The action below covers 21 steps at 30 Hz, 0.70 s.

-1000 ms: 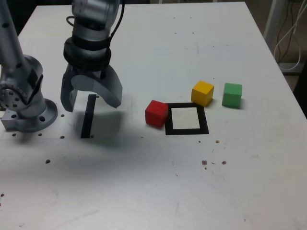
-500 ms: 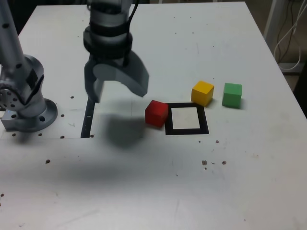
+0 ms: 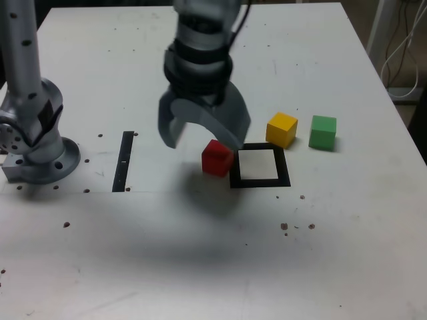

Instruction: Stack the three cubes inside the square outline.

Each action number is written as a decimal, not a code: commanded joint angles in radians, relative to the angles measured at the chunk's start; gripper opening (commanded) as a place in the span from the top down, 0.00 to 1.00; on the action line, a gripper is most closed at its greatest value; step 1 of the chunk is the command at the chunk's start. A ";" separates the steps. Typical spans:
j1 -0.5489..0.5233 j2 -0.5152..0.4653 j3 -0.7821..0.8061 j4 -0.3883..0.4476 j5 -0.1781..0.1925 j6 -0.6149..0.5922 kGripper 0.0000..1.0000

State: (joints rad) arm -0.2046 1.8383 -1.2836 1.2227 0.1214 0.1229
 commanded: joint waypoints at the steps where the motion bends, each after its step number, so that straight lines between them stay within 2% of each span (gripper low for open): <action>1: -0.002 0.015 0.001 -0.005 0.017 0.027 0.03; 6: -0.002 0.037 0.020 -0.028 0.040 0.076 0.06; 14: -0.002 0.077 0.045 -0.079 0.038 0.116 0.12; 21: -0.001 0.080 0.069 -0.129 0.039 0.121 0.28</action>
State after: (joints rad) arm -0.2060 1.9172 -1.2196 1.0962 0.1596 0.2424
